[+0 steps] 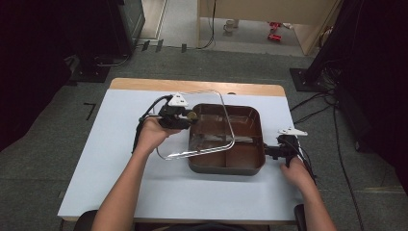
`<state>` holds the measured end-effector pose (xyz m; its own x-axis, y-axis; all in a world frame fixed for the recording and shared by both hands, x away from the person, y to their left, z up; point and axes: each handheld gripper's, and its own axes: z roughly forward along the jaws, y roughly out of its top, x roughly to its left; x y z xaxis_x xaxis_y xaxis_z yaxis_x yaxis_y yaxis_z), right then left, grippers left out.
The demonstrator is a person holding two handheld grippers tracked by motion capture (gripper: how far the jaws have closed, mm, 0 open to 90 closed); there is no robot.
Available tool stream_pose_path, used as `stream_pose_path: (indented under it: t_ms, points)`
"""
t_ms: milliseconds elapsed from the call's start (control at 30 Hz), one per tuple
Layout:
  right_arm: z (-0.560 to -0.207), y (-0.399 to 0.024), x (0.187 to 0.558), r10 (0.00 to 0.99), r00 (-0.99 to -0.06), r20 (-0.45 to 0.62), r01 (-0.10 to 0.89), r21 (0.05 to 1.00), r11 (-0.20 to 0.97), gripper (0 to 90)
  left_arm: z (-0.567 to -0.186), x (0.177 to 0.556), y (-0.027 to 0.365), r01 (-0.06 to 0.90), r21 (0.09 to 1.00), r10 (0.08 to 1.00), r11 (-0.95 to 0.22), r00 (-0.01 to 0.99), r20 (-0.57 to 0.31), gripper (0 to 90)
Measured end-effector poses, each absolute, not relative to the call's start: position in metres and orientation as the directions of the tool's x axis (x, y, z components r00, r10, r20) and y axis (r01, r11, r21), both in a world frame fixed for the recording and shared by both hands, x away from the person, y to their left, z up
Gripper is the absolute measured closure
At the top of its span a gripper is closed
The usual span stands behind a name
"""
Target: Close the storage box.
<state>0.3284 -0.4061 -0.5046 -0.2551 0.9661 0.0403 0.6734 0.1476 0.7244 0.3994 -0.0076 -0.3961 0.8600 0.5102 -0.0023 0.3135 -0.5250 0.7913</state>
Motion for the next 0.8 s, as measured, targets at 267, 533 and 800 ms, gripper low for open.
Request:
stream_pose_path:
  t_ms: [267,533,800]
  points:
    - [-0.505,-0.406,0.328,0.966,-0.254,0.042,0.675,0.723,0.146,10.4,-0.397,0.395,-0.044,0.27,0.776,0.419,-0.569,0.908,-0.009,59.4]
    - [-0.505,-0.406,0.328,0.966,-0.253,0.042,0.675,0.723,0.145,10.4,-0.406,0.397,-0.072,0.243,0.758,0.362,-0.606,0.932,-0.01,59.4]
    - [-0.505,-0.406,0.328,0.966,-0.254,0.042,0.675,0.723,0.146,10.4,-0.417,0.395,-0.097,0.219,0.727,0.308,-0.651,0.951,-0.01,59.4]
